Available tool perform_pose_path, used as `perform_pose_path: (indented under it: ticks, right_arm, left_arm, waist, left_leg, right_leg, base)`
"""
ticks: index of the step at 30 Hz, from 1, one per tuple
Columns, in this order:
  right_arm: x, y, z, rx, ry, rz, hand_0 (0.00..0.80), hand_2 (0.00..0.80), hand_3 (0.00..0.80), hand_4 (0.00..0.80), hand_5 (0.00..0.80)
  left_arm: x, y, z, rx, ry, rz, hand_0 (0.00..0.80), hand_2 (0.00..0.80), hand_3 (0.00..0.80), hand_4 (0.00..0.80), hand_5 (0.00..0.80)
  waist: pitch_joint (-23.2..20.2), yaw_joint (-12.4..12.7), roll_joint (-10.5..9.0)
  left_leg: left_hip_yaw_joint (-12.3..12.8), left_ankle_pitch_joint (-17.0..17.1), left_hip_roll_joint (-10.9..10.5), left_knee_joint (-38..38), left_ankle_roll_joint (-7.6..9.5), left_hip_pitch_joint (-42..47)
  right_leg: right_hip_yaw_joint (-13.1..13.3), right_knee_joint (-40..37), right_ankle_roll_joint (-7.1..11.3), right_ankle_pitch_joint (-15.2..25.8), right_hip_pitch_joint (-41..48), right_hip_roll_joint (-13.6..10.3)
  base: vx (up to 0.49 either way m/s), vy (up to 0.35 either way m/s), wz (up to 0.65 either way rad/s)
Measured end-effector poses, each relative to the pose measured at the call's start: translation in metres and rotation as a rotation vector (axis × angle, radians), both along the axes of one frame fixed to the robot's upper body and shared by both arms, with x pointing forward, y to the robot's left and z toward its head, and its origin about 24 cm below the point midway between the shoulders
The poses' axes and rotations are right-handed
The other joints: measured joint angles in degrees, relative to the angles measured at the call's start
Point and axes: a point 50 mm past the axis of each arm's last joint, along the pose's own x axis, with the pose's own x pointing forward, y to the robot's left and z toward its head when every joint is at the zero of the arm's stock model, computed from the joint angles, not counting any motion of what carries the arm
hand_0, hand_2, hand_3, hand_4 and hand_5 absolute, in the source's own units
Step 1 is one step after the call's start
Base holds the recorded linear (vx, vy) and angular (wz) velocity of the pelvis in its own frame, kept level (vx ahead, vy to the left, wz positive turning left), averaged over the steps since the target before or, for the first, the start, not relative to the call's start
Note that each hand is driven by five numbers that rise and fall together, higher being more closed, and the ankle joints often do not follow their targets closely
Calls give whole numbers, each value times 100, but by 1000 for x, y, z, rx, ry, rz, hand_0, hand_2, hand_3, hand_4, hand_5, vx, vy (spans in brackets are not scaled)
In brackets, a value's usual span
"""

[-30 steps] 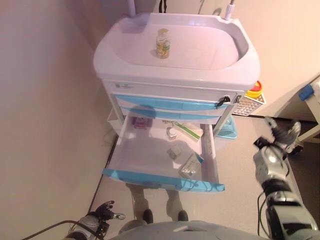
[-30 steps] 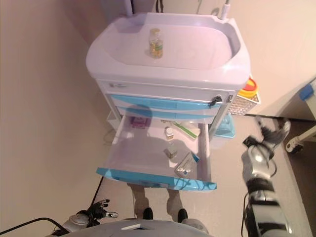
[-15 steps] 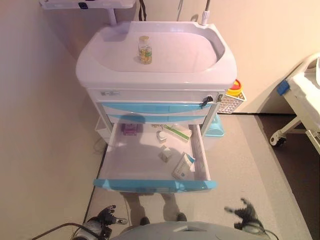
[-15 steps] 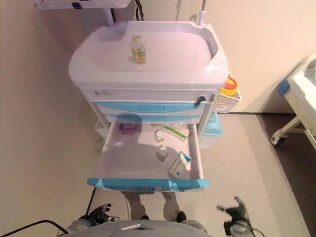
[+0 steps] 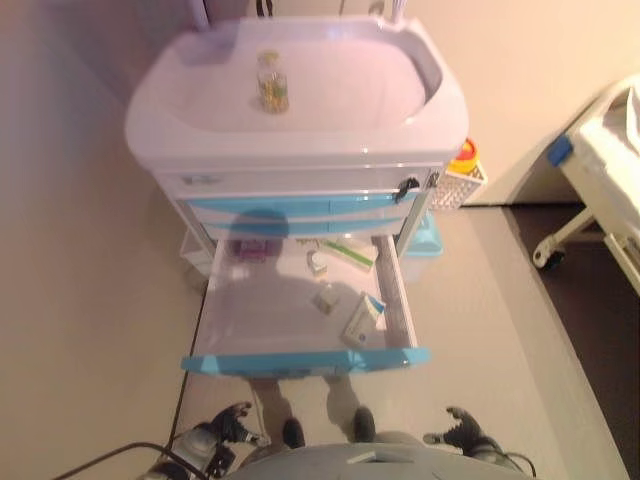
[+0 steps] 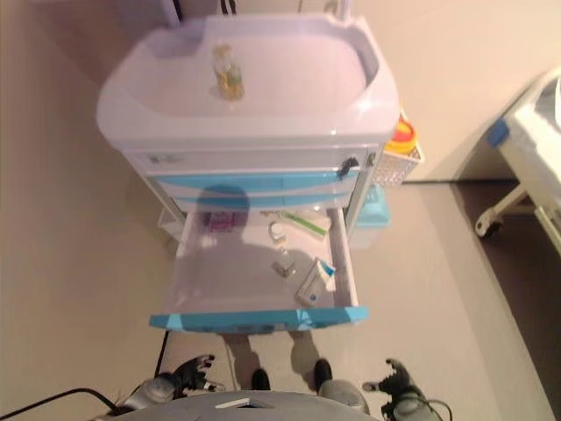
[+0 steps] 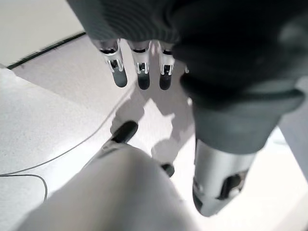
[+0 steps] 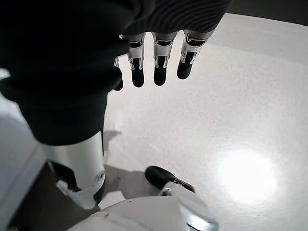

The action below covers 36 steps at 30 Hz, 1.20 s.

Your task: Open the drawer and pick up the medicine

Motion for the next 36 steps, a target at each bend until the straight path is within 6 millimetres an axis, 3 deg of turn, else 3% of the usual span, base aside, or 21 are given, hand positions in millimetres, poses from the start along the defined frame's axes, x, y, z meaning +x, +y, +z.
perform_pose_path:
  ticks: [5,8,13,19,25,28,30,36]
  right_arm:
    - [54,0,22,-21,-139,72,0,0,0,0,0]
    - [68,1,29,-21,-177,83,0,0,0,0,0]
    - [90,-1,43,-31,-245,98,0,0,0,0,0]
    - [91,-12,47,-52,-252,99,0,0,0,0,0]
    - [87,-19,48,-72,-254,127,0,0,0,0,0]
    - [85,-18,47,-71,-256,140,0,0,0,0,0]
    - [82,-18,46,-72,-248,144,0,0,0,0,0]
    - [81,-18,45,-71,-248,145,0,0,0,0,0]
  left_arm:
    - [65,-14,33,-30,-195,-86,0,0,0,0,0]
    - [99,-17,58,-34,-313,-126,0,0,0,0,0]
    - [137,3,94,38,-381,-141,0,0,0,0,0]
    - [180,35,148,118,-436,-71,0,0,0,0,0]
    - [228,75,244,134,-646,143,0,0,0,0,0]
    - [239,89,286,116,-750,257,0,0,0,0,0]
    - [242,90,298,99,-785,274,0,0,0,0,0]
    - [243,89,299,90,-790,278,0,0,0,0,0]
  waist:
    - [907,-11,-19]
    - [1268,-36,-35]
    - [1855,-165,-64]
    - [1996,-404,-135]
    - [2039,-672,-165]
    - [2043,-794,-170]
    - [2043,-830,-170]
    - [2044,-918,-168]
  left_leg:
    - [138,-8,-34,362,57,-573]
    - [228,-88,-29,603,65,-810]
    - [353,-300,-38,1162,104,-1238]
    - [491,-472,-23,1563,128,-1548]
    - [549,-619,-6,2000,195,-1872]
    - [531,-827,75,2381,206,-2040]
    - [529,-899,81,2505,216,-2083]
    - [485,-972,84,2688,232,-2227]
  right_leg:
    - [152,422,2,33,-657,-13]
    - [260,607,4,31,-917,-6]
    - [426,982,2,29,-1353,1]
    - [629,1219,57,-13,-1664,1]
    - [782,1501,102,-25,-1970,-3]
    - [818,1563,111,-50,-2011,24]
    - [870,1611,113,-49,-2037,27]
    - [860,1669,119,-25,-2115,35]
  base:
    - [-116,63,-13]
    - [-57,66,-16]
    - [-5,57,-22]
    - [46,64,-13]
    - [45,64,-11]
    - [63,37,-14]
    - [0,0,-19]
    - [0,0,-1]
